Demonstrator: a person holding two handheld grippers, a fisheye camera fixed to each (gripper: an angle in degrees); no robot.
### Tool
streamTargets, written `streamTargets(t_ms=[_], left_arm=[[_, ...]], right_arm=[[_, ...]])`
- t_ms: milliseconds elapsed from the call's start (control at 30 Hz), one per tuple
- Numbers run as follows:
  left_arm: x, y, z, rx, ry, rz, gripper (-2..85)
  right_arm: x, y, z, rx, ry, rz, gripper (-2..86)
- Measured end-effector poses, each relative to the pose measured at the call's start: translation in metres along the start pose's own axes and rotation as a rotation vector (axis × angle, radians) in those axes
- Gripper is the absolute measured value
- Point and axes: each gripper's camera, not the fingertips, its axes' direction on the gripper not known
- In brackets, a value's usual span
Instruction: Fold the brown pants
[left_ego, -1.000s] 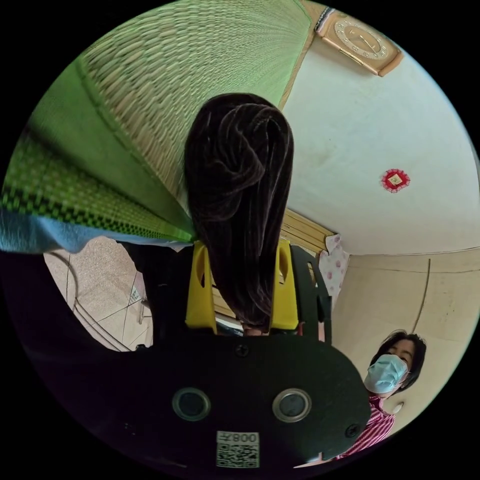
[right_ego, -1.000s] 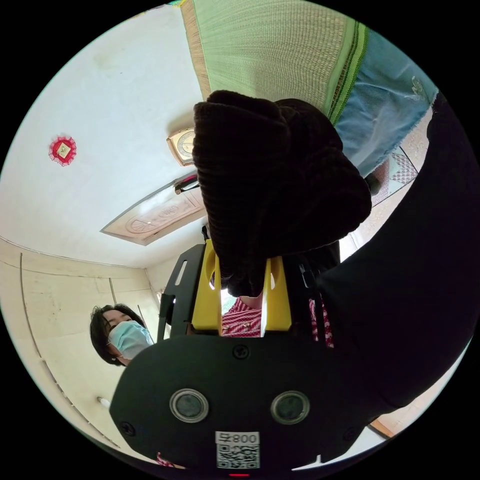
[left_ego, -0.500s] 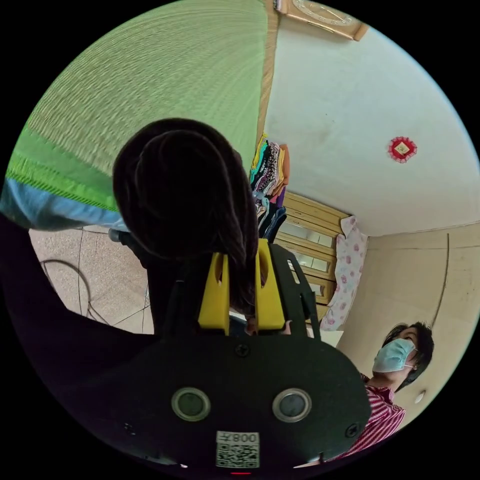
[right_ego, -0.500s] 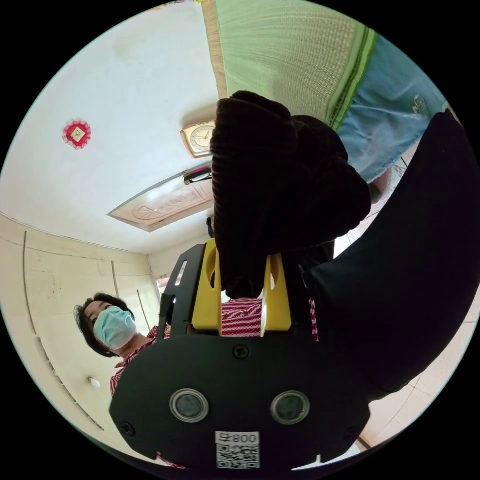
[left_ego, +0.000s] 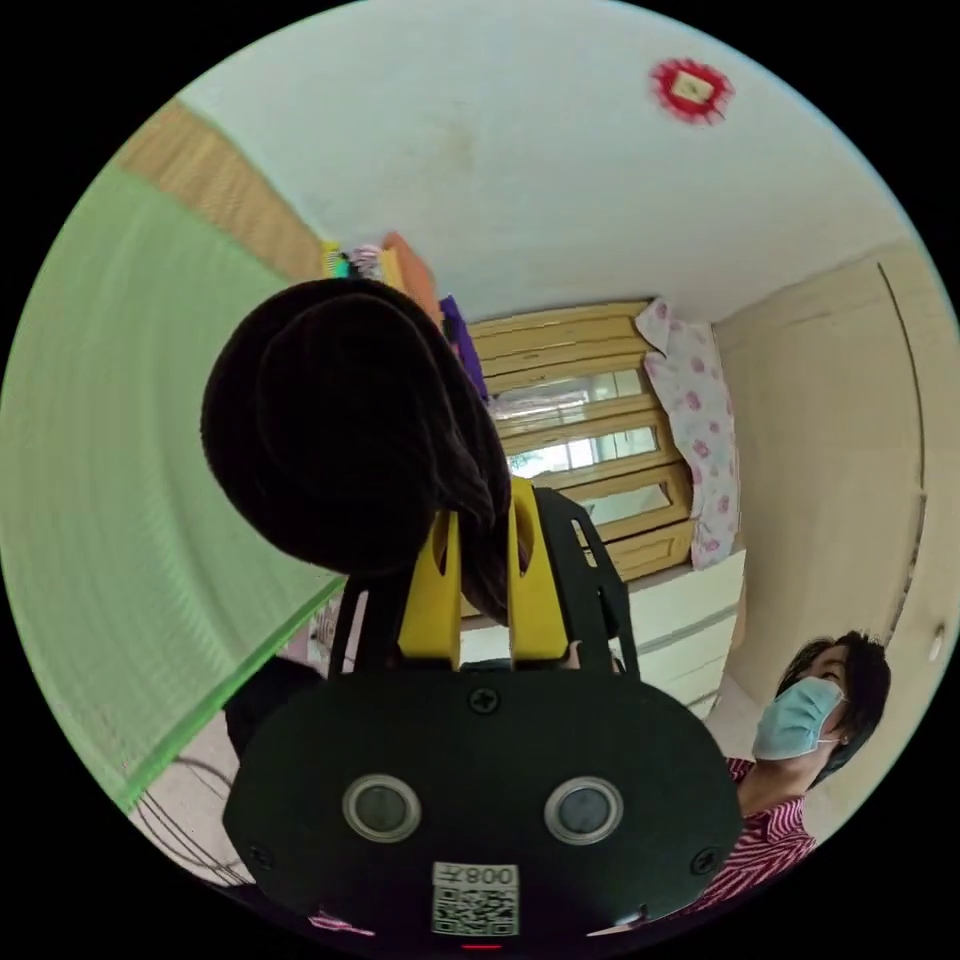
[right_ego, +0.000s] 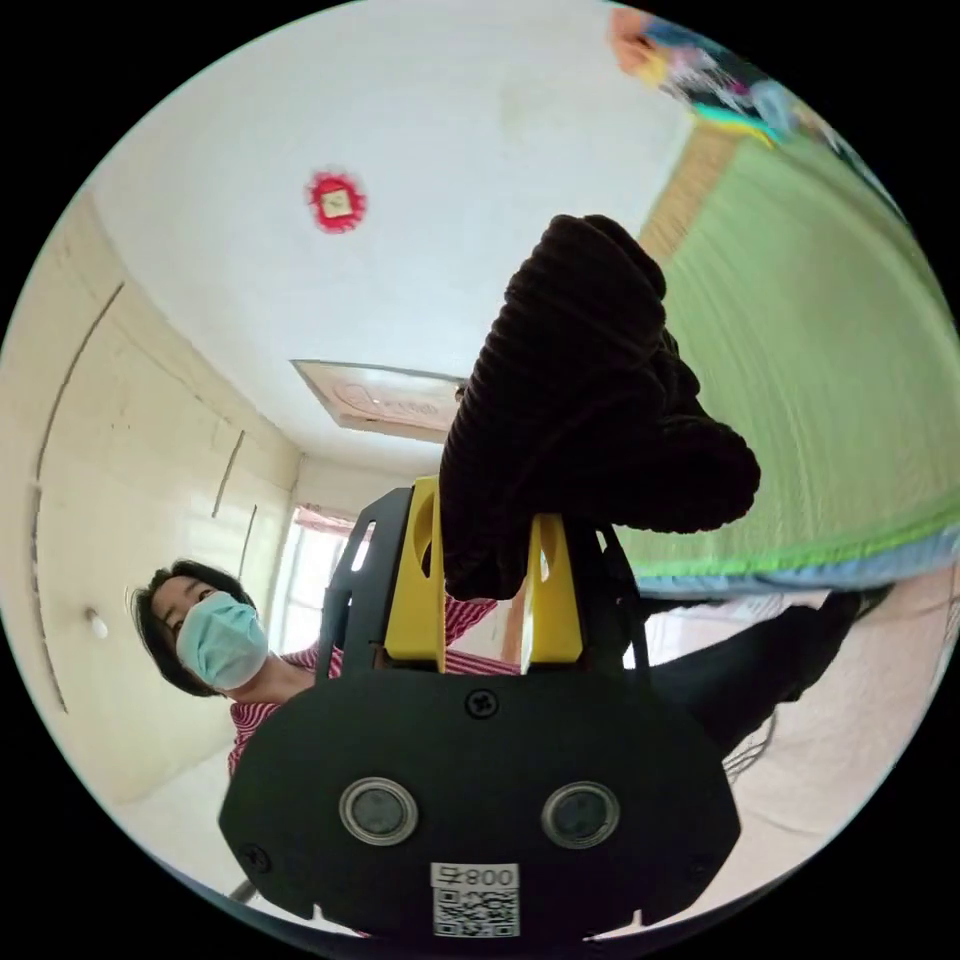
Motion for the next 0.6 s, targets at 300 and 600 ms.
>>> streamTargets(t_ms=[300,600], left_arm=[[0.182,-0.067,0.223,-0.229,0.097,0.348,8.7],[0.119,-0.028,0.38,-0.557,-0.115,0.038,8.6]], right_arm=[[-0.151,-0.05,-0.27,0.348,0.161,-0.339,12.4],[0.073,-0.011,-0.437,0.656,-0.022,0.122,13.5]])
